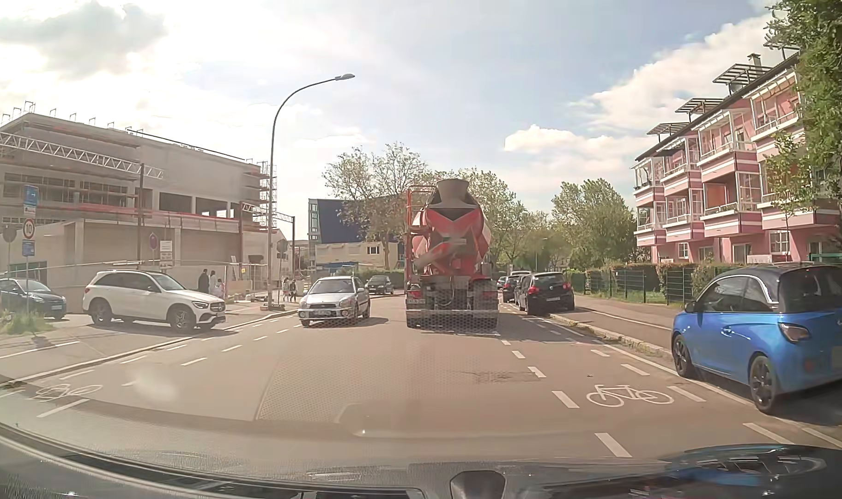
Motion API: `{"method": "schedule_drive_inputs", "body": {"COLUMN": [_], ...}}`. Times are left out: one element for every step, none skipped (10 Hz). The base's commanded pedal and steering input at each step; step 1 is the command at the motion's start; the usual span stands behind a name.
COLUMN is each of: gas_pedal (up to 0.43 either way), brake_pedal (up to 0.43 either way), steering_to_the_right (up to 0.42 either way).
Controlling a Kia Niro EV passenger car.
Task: Follow the waypoints while adhering to traffic rules and regulations
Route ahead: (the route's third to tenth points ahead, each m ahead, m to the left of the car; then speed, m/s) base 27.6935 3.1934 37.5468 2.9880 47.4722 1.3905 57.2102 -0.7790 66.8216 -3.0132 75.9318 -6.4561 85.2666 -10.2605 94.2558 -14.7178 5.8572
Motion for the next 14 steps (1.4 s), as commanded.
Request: {"method": "schedule_drive_inputs", "body": {"gas_pedal": [0.039,0.039,0.039,0.039,0.039,0.039,0.039,0.039,0.028,0.008,0.008,0.0,0.0,0.0], "brake_pedal": [0.0,0.0,0.0,0.0,0.0,0.0,0.0,0.0,0.0,0.0,0.0,0.0,0.0,0.0], "steering_to_the_right": [-0.003,-0.003,-0.003,-0.003,-0.003,-0.003,-0.003,-0.003,-0.003,-0.003,-0.002,-0.002,-0.002,-0.001]}}
